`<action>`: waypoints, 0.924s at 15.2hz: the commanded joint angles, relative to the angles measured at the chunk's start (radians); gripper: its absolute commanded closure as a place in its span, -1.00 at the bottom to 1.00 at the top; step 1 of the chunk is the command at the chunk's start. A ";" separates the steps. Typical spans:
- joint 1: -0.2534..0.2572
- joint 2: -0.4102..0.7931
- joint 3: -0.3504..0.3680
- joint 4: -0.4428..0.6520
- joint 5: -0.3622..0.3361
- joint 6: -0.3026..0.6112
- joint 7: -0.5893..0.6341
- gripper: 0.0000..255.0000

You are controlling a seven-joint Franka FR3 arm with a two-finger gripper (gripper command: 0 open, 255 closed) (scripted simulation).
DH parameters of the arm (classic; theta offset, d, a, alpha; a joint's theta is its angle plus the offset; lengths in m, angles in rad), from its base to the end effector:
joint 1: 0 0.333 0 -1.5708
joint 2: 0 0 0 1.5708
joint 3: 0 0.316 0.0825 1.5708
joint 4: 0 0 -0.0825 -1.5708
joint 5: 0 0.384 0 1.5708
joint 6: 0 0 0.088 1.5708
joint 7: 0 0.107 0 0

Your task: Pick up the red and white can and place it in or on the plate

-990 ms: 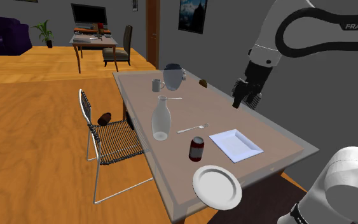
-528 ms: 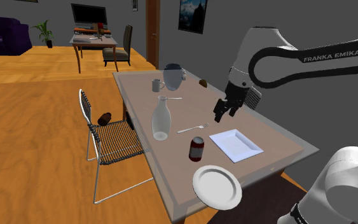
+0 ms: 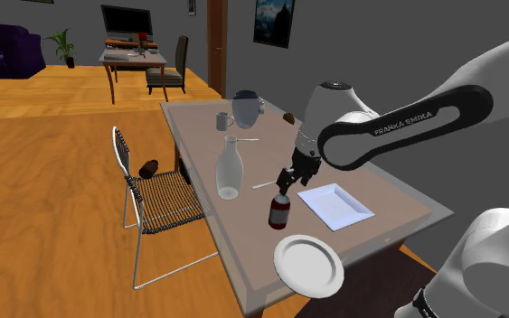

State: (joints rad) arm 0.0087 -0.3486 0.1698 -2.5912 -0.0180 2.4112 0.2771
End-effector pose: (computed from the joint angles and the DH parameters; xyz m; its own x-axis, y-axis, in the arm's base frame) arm 0.4199 0.0747 0.3910 0.9806 -0.0877 0.1755 -0.0935 -0.9953 0.0246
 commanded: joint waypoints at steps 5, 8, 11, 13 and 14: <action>-0.028 0.167 0.048 0.013 -0.083 0.165 0.097 -1.00; -0.037 0.210 0.051 0.010 -0.106 0.210 0.114 -1.00; -0.045 0.247 0.053 0.009 -0.130 0.247 0.131 -1.00; -0.045 0.247 0.053 0.009 -0.130 0.247 0.131 -1.00; -0.045 0.247 0.053 0.009 -0.130 0.247 0.131 -1.00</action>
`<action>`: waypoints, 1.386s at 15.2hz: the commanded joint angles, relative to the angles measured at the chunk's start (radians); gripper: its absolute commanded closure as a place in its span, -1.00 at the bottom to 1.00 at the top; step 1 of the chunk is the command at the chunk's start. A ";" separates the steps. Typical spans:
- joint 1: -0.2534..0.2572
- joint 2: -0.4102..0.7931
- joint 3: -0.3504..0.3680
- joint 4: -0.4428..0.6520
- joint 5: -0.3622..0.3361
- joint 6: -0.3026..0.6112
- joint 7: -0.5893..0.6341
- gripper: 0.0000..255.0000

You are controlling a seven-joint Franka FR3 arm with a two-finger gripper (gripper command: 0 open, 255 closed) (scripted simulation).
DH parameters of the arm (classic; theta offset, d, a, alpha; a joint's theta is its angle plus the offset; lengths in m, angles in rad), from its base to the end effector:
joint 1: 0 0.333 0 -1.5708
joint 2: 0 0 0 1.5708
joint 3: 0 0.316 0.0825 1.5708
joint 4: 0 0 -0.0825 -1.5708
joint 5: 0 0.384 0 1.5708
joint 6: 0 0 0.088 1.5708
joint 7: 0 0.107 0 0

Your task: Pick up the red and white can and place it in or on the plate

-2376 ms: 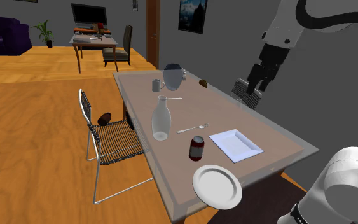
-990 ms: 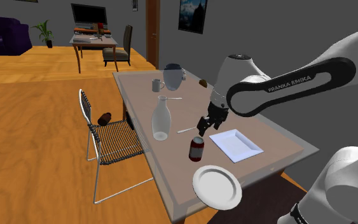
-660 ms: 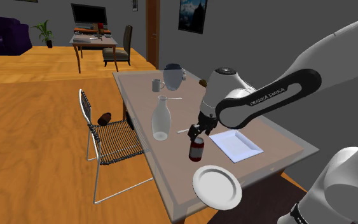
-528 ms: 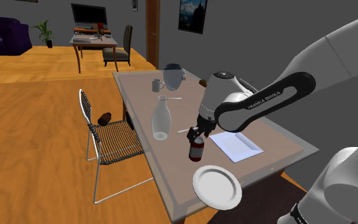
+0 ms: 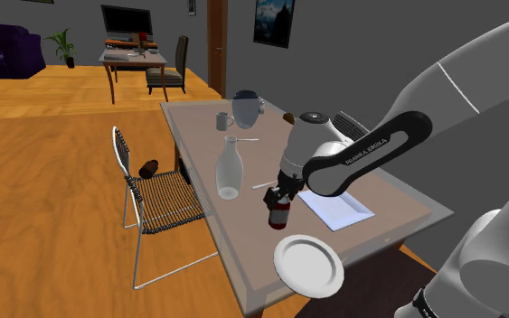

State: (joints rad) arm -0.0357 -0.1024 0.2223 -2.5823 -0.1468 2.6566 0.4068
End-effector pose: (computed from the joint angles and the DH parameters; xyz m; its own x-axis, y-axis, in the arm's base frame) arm 0.4475 0.0876 0.3122 0.9766 -0.0897 0.1954 -0.0988 -0.9944 0.0376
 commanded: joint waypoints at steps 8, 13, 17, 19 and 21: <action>0.000 0.001 0.000 0.000 -0.001 0.002 0.001 1.00; 0.000 0.001 0.000 -0.001 -0.001 0.002 0.001 1.00; 0.006 -0.035 -0.003 0.010 0.025 -0.043 -0.021 1.00; 0.010 -0.058 -0.005 0.018 0.039 -0.074 -0.033 1.00; 0.014 -0.080 -0.008 0.028 0.051 -0.104 -0.044 1.00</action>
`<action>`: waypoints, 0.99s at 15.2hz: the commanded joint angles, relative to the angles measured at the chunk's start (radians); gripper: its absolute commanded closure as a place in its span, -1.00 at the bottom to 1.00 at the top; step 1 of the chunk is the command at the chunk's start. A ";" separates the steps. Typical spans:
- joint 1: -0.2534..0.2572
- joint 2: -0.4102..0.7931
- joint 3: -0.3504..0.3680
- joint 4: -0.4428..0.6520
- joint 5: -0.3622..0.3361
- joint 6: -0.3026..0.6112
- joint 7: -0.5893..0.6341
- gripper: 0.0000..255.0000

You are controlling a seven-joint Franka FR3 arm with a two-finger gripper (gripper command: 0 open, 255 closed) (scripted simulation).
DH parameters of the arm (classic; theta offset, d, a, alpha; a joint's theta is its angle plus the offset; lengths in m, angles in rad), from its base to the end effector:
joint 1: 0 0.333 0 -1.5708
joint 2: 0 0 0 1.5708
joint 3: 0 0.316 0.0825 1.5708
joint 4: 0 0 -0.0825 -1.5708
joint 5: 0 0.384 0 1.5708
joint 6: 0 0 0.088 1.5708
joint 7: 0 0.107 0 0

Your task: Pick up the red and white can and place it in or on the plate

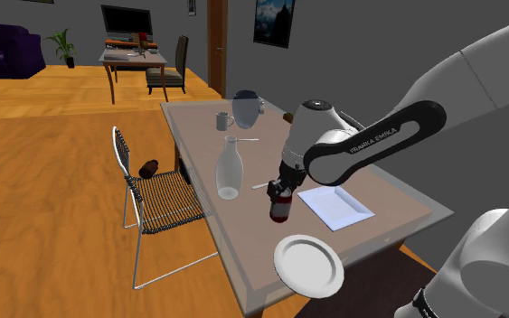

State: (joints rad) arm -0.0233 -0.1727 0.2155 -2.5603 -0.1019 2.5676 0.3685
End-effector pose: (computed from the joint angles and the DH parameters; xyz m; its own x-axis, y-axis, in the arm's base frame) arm 0.4472 0.0876 0.3436 0.9765 -0.0897 0.1957 -0.0989 -0.9944 0.0379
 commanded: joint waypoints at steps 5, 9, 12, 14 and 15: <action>0.010 -0.059 -0.008 0.033 0.030 -0.090 -0.027 1.00; 0.015 -0.094 -0.013 0.059 0.044 -0.150 -0.041 1.00; 0.035 -0.179 -0.005 0.002 0.067 -0.177 -0.033 1.00; 0.059 -0.262 0.004 -0.056 0.089 -0.203 -0.022 1.00; 0.071 -0.304 0.009 -0.082 0.101 -0.219 -0.016 1.00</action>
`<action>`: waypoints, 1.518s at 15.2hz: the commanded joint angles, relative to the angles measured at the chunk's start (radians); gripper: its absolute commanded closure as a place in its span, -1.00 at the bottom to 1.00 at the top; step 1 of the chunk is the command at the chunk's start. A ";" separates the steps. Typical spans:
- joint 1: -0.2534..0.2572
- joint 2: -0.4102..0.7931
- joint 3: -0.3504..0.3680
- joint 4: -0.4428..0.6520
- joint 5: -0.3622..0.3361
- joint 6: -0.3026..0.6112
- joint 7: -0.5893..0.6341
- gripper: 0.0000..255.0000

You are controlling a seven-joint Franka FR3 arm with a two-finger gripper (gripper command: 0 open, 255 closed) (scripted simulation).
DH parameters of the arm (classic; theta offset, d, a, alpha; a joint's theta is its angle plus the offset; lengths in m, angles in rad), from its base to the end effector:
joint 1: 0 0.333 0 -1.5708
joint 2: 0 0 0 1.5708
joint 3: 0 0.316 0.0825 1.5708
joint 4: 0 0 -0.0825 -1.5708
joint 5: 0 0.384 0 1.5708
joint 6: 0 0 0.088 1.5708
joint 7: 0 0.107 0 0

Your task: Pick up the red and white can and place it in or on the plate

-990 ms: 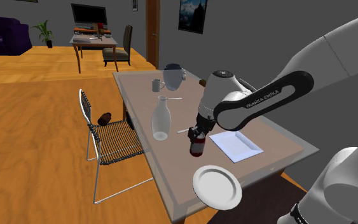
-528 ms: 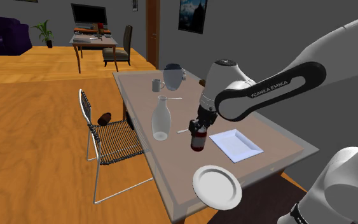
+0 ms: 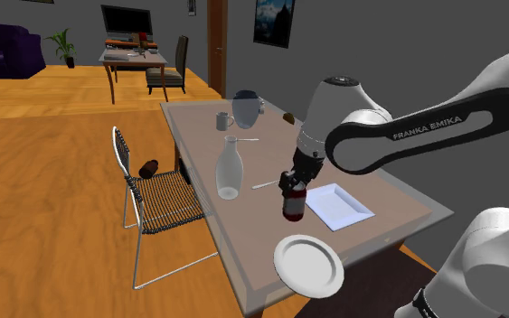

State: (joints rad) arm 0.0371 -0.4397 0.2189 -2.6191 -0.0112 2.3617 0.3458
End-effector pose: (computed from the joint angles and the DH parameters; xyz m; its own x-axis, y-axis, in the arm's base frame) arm 0.3961 0.1022 0.4088 0.9767 -0.0891 0.1950 -0.0982 -0.9945 0.0376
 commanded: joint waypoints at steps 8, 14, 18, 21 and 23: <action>0.142 -0.391 0.054 -0.195 0.104 -0.201 0.086 1.00; 0.157 -0.388 0.074 -0.257 0.119 -0.138 0.102 1.00; 0.158 -0.356 0.087 -0.296 0.126 -0.068 0.109 1.00; 0.158 -0.326 0.097 -0.323 0.130 -0.012 0.115 1.00; 0.157 -0.303 0.105 -0.339 0.132 0.027 0.120 1.00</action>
State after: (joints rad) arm 0.1945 -0.7524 0.3219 -2.9446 0.1200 2.3646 0.4655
